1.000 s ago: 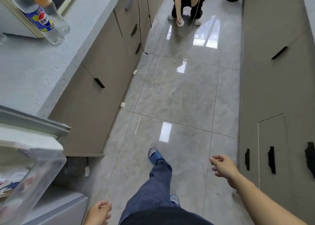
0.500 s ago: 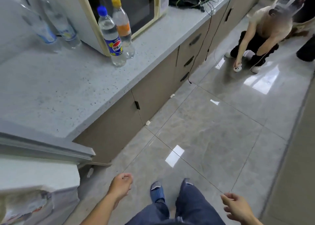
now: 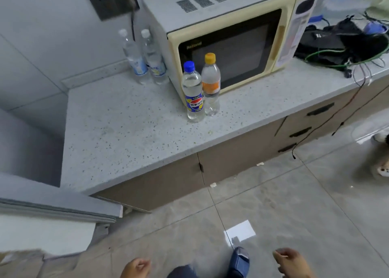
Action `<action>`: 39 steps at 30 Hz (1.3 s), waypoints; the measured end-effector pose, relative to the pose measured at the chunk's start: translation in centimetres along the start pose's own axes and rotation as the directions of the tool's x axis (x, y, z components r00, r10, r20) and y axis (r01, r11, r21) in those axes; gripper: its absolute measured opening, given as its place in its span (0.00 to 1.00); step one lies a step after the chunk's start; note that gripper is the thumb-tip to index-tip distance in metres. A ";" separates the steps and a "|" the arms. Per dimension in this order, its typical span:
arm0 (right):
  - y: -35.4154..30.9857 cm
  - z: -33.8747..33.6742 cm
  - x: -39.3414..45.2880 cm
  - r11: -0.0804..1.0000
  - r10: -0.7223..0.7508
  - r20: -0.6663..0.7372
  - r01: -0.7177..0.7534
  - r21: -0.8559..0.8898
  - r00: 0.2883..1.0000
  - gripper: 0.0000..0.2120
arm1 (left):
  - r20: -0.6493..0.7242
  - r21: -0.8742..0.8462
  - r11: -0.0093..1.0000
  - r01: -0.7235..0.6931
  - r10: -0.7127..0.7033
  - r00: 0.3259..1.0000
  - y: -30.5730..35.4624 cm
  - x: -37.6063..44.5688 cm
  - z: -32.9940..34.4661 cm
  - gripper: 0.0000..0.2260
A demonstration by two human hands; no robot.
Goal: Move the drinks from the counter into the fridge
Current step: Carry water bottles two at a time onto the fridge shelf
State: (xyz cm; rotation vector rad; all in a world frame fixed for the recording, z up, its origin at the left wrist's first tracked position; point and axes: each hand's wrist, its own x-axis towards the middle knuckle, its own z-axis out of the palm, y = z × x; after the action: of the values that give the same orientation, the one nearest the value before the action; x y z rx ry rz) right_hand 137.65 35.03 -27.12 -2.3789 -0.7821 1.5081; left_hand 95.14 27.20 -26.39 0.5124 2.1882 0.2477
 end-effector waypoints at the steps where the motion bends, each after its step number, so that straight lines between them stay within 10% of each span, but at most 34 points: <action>1: -1.8 -0.2 1.2 1.000 -0.019 0.032 0.019 -0.004 0.999 0.06 | -0.013 -0.034 0.999 0.010 -0.011 1.000 0.7 -0.6 0.4 0.05; 10: -20.0 4.7 2.1 0.884 -0.433 0.300 0.466 -0.044 0.850 0.01 | -0.084 -0.472 0.878 -0.087 0.053 0.995 11.3 -1.6 0.1 0.02; 25: -58.1 13.7 -13.8 0.125 -0.908 0.395 0.990 -0.066 0.141 0.11 | -0.448 -0.632 0.531 -0.564 0.344 0.825 39.4 4.7 -15.6 0.10; 31: -69.7 14.8 -12.4 -0.149 -0.867 0.485 0.871 -0.468 0.112 0.17 | -0.632 -0.508 0.507 -0.697 0.330 0.701 46.9 8.0 -20.0 0.12; 39: -77.8 16.1 -11.0 -0.398 -0.765 0.613 0.602 -0.692 0.197 0.18 | -0.603 -0.113 0.725 -0.680 0.494 0.627 56.4 14.5 -25.5 0.27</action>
State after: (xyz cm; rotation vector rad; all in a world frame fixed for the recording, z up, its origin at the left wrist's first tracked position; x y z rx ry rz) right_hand 94.89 92.44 9.03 -1.1969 -2.9994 0.0123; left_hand 82.54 84.19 -1.30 1.0793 2.3443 1.2515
